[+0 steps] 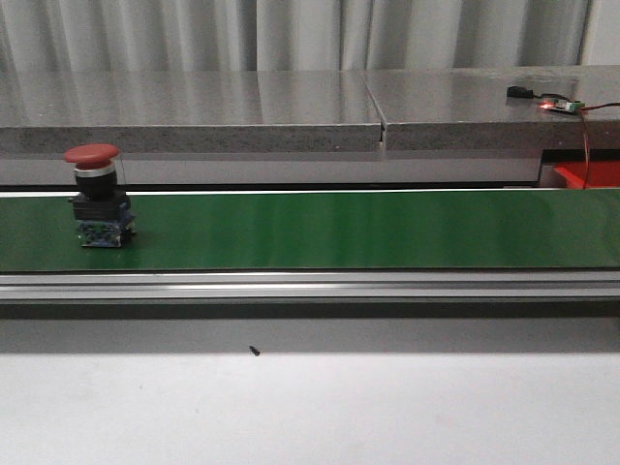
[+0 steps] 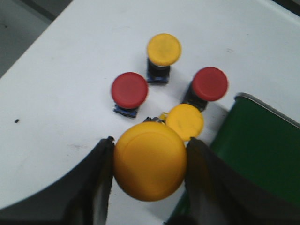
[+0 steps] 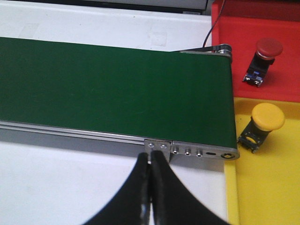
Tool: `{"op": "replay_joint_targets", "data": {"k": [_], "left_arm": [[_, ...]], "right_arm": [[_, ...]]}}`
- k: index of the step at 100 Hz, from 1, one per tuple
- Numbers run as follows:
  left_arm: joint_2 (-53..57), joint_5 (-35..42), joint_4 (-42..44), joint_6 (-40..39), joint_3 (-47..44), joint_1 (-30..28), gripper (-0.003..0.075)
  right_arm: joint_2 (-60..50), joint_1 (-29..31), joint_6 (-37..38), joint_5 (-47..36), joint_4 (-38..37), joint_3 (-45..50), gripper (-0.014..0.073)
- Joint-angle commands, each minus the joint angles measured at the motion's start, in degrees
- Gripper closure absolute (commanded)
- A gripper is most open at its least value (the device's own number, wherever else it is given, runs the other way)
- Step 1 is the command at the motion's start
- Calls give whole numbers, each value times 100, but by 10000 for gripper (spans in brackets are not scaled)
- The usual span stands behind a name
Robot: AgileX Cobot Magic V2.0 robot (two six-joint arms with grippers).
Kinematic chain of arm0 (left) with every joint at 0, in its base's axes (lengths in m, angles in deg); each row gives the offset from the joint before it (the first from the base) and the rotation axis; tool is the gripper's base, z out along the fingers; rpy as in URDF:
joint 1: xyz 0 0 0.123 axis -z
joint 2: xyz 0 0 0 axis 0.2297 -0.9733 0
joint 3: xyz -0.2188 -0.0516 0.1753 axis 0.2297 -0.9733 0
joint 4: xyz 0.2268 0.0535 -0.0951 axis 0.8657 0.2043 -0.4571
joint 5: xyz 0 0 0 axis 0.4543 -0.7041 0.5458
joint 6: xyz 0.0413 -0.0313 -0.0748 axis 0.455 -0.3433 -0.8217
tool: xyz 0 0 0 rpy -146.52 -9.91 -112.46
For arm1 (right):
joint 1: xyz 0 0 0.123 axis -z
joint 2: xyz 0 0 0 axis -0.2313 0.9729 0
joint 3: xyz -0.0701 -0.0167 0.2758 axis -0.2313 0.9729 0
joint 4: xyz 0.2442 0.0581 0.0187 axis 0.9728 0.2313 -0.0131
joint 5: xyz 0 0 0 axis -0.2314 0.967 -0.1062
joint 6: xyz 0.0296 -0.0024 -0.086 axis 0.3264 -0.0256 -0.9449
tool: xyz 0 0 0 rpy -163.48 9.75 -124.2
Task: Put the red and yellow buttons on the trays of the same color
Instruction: 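Grasp a yellow button with the left gripper and place it on the belt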
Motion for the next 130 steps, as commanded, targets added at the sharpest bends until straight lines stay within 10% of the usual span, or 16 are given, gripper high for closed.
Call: {"op": "replay_joint_targets", "data": {"k": [1, 69, 99, 130], "left_arm": [[282, 176, -103, 24, 149, 228, 603], [-75, -422, -250, 46, 149, 1136, 594], [-63, -751, -1117, 834, 149, 1136, 207], [487, -738, -1321, 1126, 149, 1189, 220]], "right_arm": [[-7, -5, -16, -358, -26, -131, 653], [-7, -5, -16, -358, -26, -131, 653], [-7, -5, -16, -358, -26, -131, 653], [-7, -5, -16, -358, -26, -131, 653]]}}
